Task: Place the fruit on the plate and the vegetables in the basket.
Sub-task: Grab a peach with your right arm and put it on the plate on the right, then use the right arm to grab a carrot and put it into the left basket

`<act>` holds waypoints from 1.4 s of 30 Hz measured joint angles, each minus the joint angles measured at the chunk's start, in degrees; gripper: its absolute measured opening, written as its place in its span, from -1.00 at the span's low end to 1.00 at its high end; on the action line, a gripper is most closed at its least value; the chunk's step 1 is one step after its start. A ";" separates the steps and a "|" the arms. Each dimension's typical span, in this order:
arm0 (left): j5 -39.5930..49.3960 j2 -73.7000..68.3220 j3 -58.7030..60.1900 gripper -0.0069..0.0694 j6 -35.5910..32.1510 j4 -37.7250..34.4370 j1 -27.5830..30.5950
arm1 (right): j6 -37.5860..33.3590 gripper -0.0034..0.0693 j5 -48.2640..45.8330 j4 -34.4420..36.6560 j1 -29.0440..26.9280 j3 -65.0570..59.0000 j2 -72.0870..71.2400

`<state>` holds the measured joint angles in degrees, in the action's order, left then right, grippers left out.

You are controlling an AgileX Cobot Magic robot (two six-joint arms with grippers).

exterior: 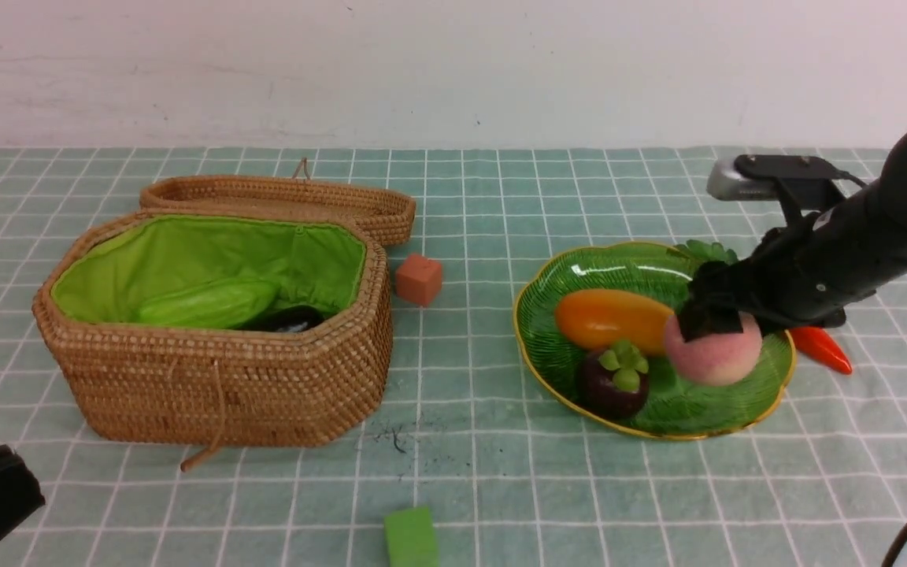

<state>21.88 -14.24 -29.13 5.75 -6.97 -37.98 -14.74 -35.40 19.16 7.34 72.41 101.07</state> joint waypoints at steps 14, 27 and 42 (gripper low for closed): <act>0.00 0.00 0.00 -0.77 0.05 0.00 0.00 | 0.60 0.40 -9.68 -20.25 -8.29 10.16 -1.37; 0.00 0.00 0.00 -0.76 0.05 0.00 0.00 | -45.90 0.48 -9.76 10.52 -20.75 11.60 11.87; 0.00 0.00 0.00 -0.74 0.05 0.00 0.00 | -58.95 0.35 -4.70 18.56 -20.92 11.85 18.41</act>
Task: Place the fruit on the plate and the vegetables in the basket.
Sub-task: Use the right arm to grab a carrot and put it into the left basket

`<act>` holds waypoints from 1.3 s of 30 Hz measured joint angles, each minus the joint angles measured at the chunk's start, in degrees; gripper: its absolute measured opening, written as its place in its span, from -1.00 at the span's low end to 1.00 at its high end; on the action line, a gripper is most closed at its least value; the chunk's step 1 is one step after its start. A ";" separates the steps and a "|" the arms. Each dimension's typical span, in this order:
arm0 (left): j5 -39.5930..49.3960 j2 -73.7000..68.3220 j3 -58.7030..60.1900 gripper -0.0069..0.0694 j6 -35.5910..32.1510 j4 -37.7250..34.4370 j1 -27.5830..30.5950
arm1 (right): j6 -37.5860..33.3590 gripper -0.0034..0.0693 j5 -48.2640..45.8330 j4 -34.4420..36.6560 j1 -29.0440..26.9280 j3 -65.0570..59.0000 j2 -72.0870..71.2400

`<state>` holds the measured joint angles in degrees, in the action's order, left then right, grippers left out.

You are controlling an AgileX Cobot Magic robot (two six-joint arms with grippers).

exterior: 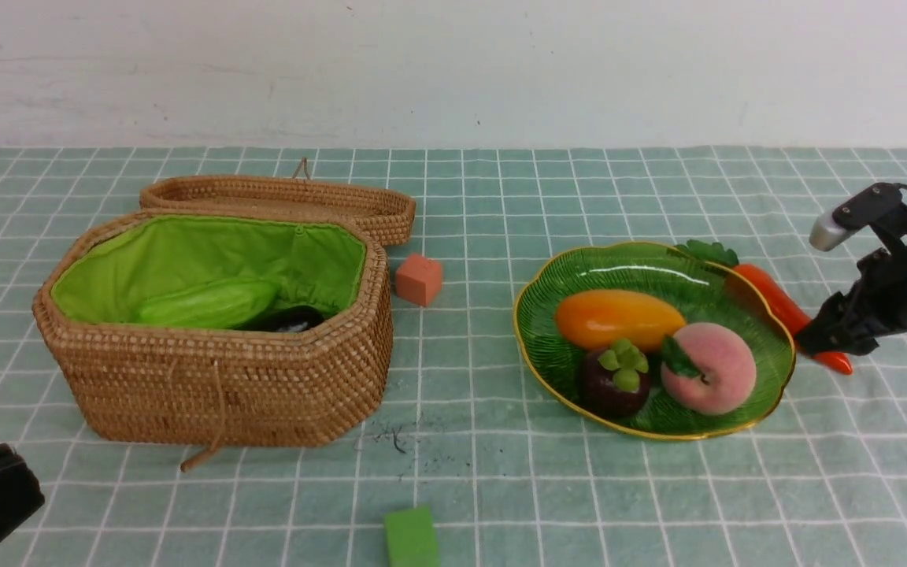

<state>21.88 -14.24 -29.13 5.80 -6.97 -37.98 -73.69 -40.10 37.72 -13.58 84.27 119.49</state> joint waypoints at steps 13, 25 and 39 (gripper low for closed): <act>0.00 0.00 0.00 -0.73 0.00 0.17 0.00 | -2.72 -0.22 1.87 2.40 0.55 0.43 2.84; 0.05 0.00 0.00 -0.72 1.11 0.88 0.00 | 14.05 -0.22 1.41 -5.96 0.74 -0.01 -4.06; 5.44 0.00 0.00 -0.80 23.10 28.40 0.00 | 11.26 -0.22 -5.60 8.28 33.25 6.23 -20.34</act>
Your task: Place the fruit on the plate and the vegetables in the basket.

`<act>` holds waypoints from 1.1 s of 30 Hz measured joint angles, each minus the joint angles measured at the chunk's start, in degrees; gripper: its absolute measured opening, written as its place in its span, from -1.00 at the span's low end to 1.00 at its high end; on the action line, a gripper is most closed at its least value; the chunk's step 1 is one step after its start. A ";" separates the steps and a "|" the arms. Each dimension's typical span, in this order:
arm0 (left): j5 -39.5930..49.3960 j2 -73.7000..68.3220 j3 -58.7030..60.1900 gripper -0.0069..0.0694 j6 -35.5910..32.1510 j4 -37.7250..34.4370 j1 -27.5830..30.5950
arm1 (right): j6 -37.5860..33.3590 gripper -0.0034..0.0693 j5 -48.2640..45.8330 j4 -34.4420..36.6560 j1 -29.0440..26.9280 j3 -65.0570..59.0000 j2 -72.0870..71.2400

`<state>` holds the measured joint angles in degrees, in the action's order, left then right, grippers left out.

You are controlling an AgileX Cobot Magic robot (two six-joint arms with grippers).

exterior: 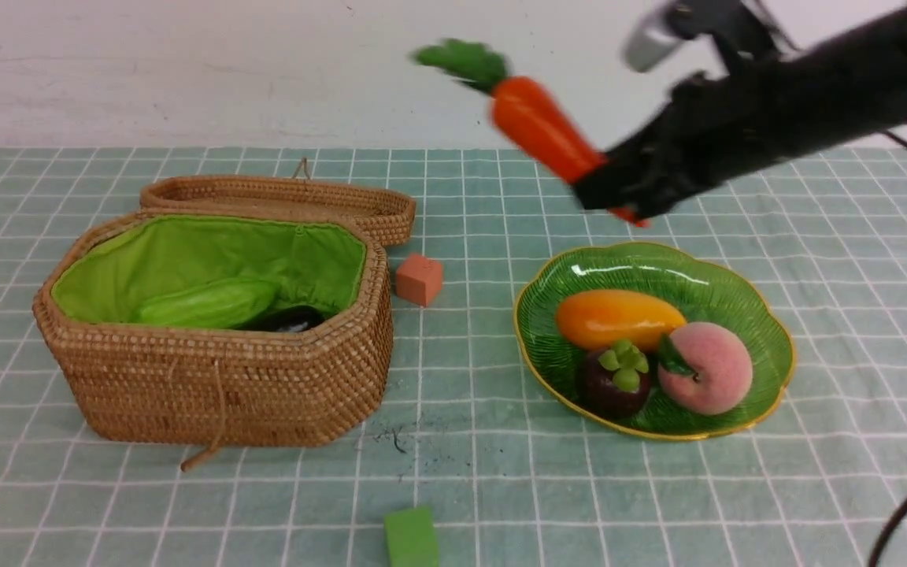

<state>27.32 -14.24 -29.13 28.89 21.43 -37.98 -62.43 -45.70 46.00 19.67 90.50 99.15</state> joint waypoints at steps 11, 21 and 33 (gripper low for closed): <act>6.39 0.00 0.00 -0.81 27.28 22.07 0.00 | -0.23 -0.22 12.57 -0.77 20.26 20.89 20.51; 6.41 0.00 0.00 -0.81 27.72 22.24 0.00 | 7.71 0.82 8.94 -5.34 19.84 22.44 21.99; -0.49 0.31 0.00 -0.85 18.68 11.99 0.00 | 44.18 0.05 -25.37 -30.26 14.67 21.82 -1.99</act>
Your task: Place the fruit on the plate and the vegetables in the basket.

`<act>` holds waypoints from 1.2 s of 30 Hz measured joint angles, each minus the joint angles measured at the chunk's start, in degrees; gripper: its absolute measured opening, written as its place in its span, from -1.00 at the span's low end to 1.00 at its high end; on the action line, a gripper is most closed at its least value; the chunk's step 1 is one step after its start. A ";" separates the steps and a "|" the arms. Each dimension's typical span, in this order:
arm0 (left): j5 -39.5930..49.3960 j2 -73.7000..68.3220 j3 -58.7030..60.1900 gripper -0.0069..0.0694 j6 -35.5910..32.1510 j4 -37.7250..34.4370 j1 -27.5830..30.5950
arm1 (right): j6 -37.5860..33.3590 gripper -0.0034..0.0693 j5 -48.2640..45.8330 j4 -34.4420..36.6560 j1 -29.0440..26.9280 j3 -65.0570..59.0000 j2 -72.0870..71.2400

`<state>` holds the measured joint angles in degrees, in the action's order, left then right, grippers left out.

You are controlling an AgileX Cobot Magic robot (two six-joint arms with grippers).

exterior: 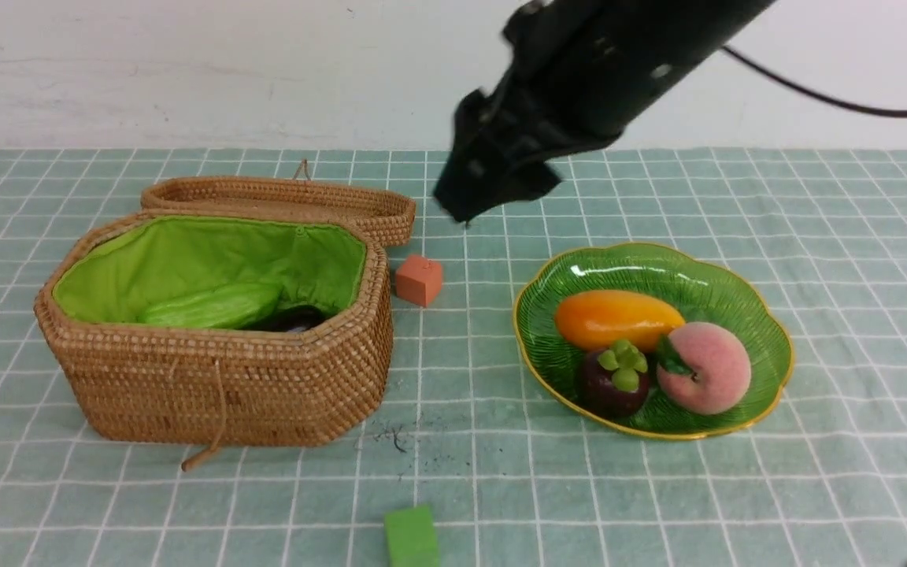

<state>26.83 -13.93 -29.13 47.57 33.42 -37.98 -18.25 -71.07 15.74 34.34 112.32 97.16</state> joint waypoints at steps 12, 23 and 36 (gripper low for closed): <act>-2.26 5.74 7.50 -0.85 -27.09 -26.56 0.00 | 19.23 -0.95 -1.15 -11.21 0.00 -32.13 -28.15; -0.09 5.74 9.80 -0.85 -27.89 -27.41 0.00 | 24.16 -0.94 -1.29 -11.35 0.00 -42.25 -36.39; 1.49 5.74 9.80 -0.85 -27.89 -27.55 0.00 | 24.16 -0.91 -1.08 -9.32 -2.62 -42.37 -39.76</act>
<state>28.32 -8.19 -19.33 19.69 5.87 -37.98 5.92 -72.15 6.43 31.72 69.95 57.40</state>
